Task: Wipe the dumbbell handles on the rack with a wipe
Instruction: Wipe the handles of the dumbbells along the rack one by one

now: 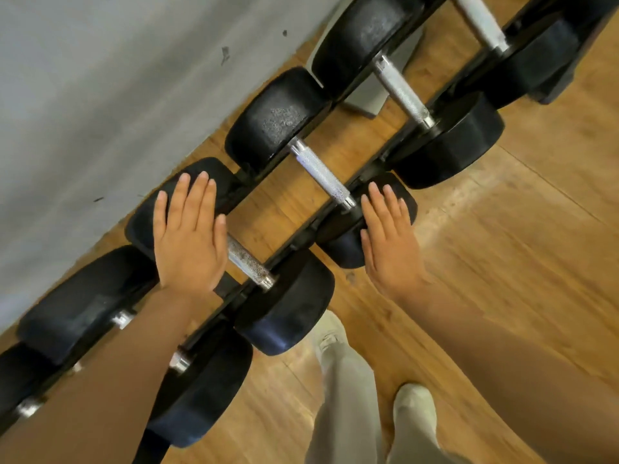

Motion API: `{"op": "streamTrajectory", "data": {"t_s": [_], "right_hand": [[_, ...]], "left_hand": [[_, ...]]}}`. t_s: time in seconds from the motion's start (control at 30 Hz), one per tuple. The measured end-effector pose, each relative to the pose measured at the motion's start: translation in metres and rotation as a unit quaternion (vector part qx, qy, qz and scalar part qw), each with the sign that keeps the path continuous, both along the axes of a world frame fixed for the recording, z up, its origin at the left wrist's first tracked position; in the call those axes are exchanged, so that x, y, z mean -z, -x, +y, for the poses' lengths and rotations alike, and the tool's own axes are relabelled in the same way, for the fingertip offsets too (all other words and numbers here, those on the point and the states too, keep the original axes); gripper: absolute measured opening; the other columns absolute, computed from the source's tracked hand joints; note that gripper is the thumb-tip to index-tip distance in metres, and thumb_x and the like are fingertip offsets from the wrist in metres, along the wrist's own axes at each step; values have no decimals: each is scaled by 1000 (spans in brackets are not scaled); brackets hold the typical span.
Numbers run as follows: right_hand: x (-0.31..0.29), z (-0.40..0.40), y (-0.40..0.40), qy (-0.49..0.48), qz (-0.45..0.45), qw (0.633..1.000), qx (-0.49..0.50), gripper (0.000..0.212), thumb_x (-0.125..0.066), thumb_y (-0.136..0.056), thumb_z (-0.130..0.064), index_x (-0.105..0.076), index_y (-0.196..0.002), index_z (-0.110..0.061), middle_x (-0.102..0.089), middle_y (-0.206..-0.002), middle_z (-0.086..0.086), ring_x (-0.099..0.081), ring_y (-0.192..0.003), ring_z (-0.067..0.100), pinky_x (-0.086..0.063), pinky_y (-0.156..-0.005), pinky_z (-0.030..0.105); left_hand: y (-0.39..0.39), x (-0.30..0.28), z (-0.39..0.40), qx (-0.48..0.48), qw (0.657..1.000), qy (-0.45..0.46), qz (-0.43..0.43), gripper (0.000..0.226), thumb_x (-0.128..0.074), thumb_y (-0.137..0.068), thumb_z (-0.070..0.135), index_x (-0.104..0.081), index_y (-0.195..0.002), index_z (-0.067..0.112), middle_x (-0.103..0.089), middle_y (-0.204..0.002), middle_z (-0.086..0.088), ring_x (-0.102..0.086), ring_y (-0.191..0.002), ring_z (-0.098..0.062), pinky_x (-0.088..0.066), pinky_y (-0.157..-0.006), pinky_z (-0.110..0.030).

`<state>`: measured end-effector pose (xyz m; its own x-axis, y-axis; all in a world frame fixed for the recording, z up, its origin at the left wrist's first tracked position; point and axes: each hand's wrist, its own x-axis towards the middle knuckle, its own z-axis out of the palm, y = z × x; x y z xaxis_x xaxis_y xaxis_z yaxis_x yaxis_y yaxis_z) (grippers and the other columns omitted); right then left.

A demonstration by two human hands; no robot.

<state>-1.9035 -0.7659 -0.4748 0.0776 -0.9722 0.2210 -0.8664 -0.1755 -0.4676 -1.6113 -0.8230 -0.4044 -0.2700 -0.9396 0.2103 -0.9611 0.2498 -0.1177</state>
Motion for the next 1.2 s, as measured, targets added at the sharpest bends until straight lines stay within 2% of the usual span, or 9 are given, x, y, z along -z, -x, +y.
{"op": "streamTrajectory", "data": {"t_s": [0.2, 0.37, 0.5, 0.57, 0.8, 0.9, 1.0, 1.03, 1.2], "right_hand": [[34, 26, 6, 85, 112, 986, -92, 69, -60, -92, 0, -23, -150, 0, -21, -157, 13, -14, -148, 31, -10, -122, 44], [20, 8, 23, 79, 129, 978, -146, 50, -36, -103, -21, -27, -151, -6, -23, -159, 10, -19, -148, 28, -14, -122, 41], [9, -16, 10, 66, -2, 998, 13, 51, -29, -105, -24, -28, -150, -1, -23, -158, 13, -15, -148, 24, -8, -123, 36], [9, -14, -7, 82, -11, 994, 71, 50, -30, -104, -21, -32, -147, 4, -26, -156, 18, -16, -147, 29, -7, -122, 38], [40, 18, -3, 140, 239, 950, -141, 59, -39, -96, -15, -24, -151, -1, -16, -161, 11, -13, -150, 24, -5, -123, 38], [21, -7, 10, 100, 165, 980, -39, 54, -32, -103, -28, -26, -151, -3, -18, -160, 11, -14, -149, 22, -8, -122, 36], [4, -26, 15, 13, 18, 998, 55, 63, -15, -102, -42, -13, -154, -6, -3, -163, 6, 5, -149, 10, 7, -120, 23], [2, -24, 10, 8, 20, 998, 65, 63, -15, -102, -41, -12, -154, -5, -2, -163, 7, 6, -148, 11, 9, -120, 23], [37, 20, -18, 124, 260, 953, -93, 55, -27, -104, -29, -25, -151, 1, -13, -161, 16, -9, -150, 29, -5, -122, 41]], "left_hand": [[-1, 3, -1, 2, 1000, 19, 7, 50, -29, -106, 29, -40, -149, 4, -38, -156, -11, -25, -148, -27, -6, -123, -41], [0, 8, -2, 4, 997, 70, 41, 50, -27, -106, 29, -46, -144, 2, -46, -150, -12, -30, -146, -26, -12, -123, -43], [2, 16, -5, 2, 992, 113, 59, 51, -25, -107, 30, -50, -141, 2, -51, -145, -11, -34, -144, -24, -13, -123, -41], [1, 20, -5, 11, 989, 132, 63, 48, -28, -107, 29, -52, -139, 2, -53, -143, -11, -36, -143, -24, -15, -123, -40], [-1, 27, -8, 26, 981, 181, 58, 44, -36, -106, 29, -55, -137, 4, -56, -140, -11, -40, -141, -23, -17, -123, -39], [-2, 29, -9, 33, 979, 192, 54, 44, -36, -107, 30, -55, -137, 4, -56, -140, -12, -41, -140, -24, -21, -122, -42], [0, 30, -10, 31, 974, 216, 60, 43, -36, -107, 29, -58, -134, 4, -59, -136, -12, -45, -137, -25, -24, -120, -43], [1, 31, -11, 31, 972, 223, 64, 42, -36, -107, 28, -59, -133, 3, -60, -135, -13, -46, -136, -26, -24, -120, -43], [3, 32, -12, 34, 971, 224, 76, 43, -36, -107, 27, -61, -130, 1, -62, -132, -16, -48, -134, -29, -26, -119, -46]]}}
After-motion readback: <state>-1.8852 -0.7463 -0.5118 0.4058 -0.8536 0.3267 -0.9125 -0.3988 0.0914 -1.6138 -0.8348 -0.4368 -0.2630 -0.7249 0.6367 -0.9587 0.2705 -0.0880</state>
